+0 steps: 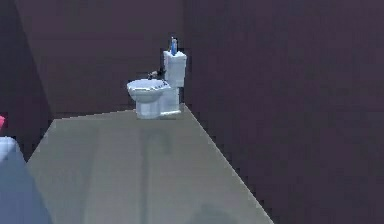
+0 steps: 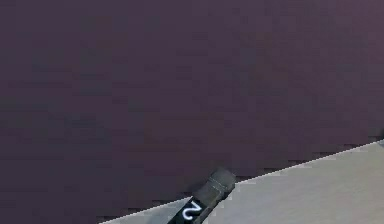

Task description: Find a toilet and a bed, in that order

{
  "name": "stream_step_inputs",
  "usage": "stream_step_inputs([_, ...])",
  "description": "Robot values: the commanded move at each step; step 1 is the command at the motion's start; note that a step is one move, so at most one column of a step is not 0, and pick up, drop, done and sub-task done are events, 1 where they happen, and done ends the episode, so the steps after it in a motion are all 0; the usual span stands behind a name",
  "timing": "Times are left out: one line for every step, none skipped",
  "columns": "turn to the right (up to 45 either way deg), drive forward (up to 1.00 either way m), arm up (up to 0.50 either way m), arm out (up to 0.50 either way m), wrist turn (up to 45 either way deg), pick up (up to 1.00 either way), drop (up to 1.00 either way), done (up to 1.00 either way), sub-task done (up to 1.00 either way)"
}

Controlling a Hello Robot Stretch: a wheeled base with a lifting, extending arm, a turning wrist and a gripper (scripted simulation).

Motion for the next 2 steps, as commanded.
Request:
stream_step_inputs([-15.0, 0.00, 0.00, 0.00, 0.0, 0.00, 0.00, 0.00, 0.00])
stream_step_inputs([0.0, 1.00, 0.00, 0.00, 0.0, 0.00, 0.00, 0.00, 0.00])
